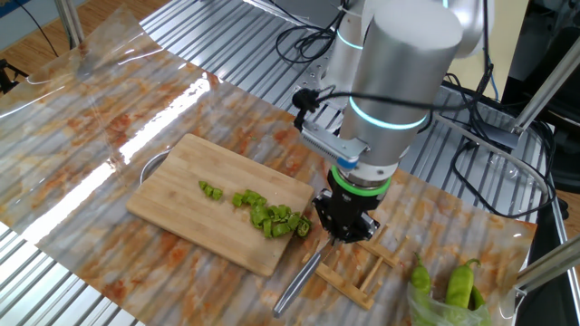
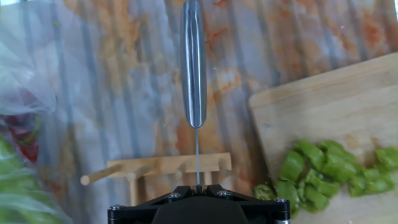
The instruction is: Chop the chili peppers
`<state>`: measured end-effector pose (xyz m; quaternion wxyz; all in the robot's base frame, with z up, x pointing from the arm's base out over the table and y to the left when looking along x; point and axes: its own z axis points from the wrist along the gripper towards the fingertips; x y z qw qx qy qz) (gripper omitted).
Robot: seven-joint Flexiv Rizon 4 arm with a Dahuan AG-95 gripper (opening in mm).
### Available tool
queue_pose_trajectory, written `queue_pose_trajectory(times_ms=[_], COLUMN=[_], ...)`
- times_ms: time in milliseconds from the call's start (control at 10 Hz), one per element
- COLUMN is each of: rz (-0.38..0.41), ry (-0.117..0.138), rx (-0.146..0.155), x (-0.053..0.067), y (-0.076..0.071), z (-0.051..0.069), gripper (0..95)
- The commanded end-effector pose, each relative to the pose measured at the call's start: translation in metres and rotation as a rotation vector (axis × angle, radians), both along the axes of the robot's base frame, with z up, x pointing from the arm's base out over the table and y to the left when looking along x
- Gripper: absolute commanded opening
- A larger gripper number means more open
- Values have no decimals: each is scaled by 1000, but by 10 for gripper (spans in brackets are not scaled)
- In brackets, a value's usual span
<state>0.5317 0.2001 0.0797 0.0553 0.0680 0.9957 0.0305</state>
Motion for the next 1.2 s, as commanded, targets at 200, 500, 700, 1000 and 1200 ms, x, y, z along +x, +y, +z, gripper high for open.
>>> queue_pose_trajectory(times_ms=[200, 500, 700, 1000, 1200], rz=[-5, -6, -4, 3, 1], ry=[-15, -22, -24, -27, -26], rx=[3, 5, 4, -1, 0], x=[0, 1, 1, 1, 1], y=[0, 0, 0, -1, -1], z=[-10, -19, -23, -28, -30], gripper=[0, 0, 0, 0, 0])
